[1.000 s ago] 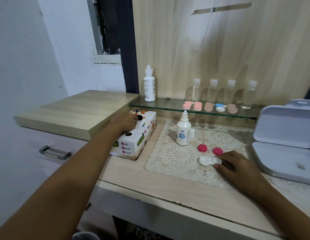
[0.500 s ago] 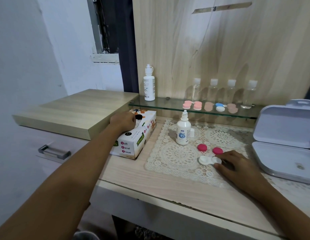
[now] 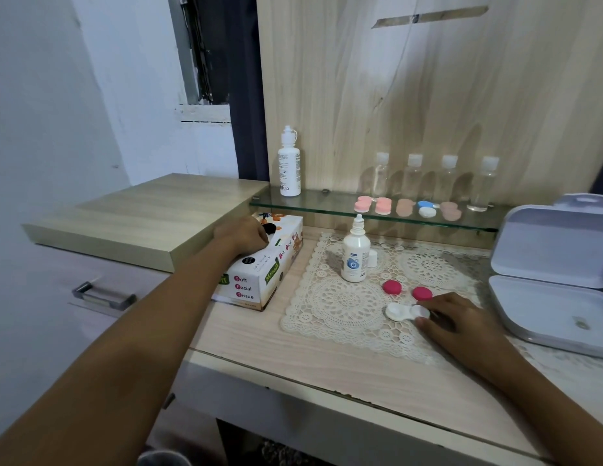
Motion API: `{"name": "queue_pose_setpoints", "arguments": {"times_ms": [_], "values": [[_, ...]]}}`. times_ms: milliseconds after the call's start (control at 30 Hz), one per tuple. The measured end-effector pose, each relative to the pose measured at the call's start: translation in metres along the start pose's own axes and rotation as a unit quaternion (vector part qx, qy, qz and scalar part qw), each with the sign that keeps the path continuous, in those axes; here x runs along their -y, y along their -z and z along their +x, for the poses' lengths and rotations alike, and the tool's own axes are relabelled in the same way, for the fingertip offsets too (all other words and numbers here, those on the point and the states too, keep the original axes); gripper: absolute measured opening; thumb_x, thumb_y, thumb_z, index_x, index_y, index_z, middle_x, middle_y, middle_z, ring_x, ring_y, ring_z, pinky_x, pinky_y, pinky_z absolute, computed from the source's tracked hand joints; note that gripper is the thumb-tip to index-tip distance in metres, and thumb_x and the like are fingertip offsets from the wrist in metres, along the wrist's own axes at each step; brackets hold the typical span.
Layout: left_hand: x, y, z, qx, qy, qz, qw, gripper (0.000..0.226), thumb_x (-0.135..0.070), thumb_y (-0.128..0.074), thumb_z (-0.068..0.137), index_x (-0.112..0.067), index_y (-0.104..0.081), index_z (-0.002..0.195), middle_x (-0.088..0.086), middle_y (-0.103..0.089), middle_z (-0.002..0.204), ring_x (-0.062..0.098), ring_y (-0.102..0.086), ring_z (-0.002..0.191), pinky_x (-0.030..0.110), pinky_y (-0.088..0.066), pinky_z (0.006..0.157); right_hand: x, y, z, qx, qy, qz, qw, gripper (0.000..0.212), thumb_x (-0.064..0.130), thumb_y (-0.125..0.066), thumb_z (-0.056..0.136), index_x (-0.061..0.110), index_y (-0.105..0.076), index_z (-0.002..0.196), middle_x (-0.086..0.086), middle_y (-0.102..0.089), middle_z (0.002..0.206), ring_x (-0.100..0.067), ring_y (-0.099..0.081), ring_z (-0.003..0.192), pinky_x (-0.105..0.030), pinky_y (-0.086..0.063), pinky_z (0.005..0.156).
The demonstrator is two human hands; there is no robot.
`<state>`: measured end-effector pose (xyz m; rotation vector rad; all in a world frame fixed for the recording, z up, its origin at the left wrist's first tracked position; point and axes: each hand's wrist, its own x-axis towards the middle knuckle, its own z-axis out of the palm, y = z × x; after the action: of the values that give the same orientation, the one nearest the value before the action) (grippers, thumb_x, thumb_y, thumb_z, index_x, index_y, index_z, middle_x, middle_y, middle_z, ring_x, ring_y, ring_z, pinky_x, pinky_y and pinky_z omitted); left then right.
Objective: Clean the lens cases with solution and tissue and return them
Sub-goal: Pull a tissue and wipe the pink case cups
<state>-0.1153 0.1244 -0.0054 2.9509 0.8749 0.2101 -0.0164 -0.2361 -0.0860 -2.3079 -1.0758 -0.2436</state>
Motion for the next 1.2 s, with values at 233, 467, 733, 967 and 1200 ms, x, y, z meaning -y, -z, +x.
{"name": "queue_pose_setpoints", "arguments": {"times_ms": [233,467,733,967,1200], "values": [[0.005,-0.006,-0.002,-0.041,0.020,-0.062,0.997,0.022,-0.030,-0.051,0.091,-0.029,-0.070,0.103,-0.001,-0.063,0.116,0.019,-0.054,0.103,0.034,-0.049,0.081,-0.002,-0.001,0.001,0.000,-0.002,0.006,1.000,0.033,0.031,-0.064,0.085,0.018,-0.065,0.115,0.006,-0.058,0.102,-0.012,-0.051,0.094,-0.025,-0.036,0.079],[0.001,-0.002,-0.006,-0.097,0.051,-0.179,0.978,0.024,-0.028,-0.052,0.093,-0.020,-0.069,0.108,0.003,-0.061,0.122,0.023,-0.054,0.108,0.031,-0.043,0.085,-0.003,-0.001,0.000,-0.001,-0.004,0.004,1.000,0.033,0.032,-0.063,0.085,0.019,-0.065,0.116,0.005,-0.059,0.104,-0.009,-0.049,0.093,-0.023,-0.034,0.078],[-0.001,0.009,-0.008,-0.160,0.086,-0.405,0.896,0.018,-0.014,-0.042,0.095,-0.010,-0.058,0.103,0.012,-0.056,0.098,0.022,-0.048,0.083,0.028,-0.035,0.064,-0.002,-0.002,0.001,-0.005,-0.007,0.002,1.000,0.033,0.031,-0.063,0.085,0.019,-0.064,0.116,0.002,-0.061,0.107,-0.009,-0.047,0.093,-0.022,-0.032,0.076],[-0.014,0.026,-0.020,-0.214,0.016,-0.389,0.896,0.024,-0.027,-0.027,0.102,-0.013,-0.040,0.117,0.008,-0.048,0.097,0.020,-0.044,0.085,0.028,-0.032,0.063,-0.002,-0.002,0.001,-0.002,-0.007,-0.002,1.000,0.034,0.032,-0.062,0.086,0.019,-0.063,0.118,0.001,-0.061,0.109,-0.009,-0.047,0.094,-0.024,-0.033,0.076],[-0.030,0.044,-0.025,-0.304,-0.048,-0.409,0.859,0.010,-0.026,-0.022,0.103,-0.018,-0.029,0.104,-0.008,-0.041,0.076,0.003,-0.041,0.065,0.018,-0.033,0.058,-0.001,-0.001,0.001,-0.002,-0.007,-0.006,1.000,0.034,0.032,-0.062,0.086,0.019,-0.063,0.118,0.000,-0.061,0.110,-0.011,-0.047,0.094,-0.024,-0.033,0.076]]}}
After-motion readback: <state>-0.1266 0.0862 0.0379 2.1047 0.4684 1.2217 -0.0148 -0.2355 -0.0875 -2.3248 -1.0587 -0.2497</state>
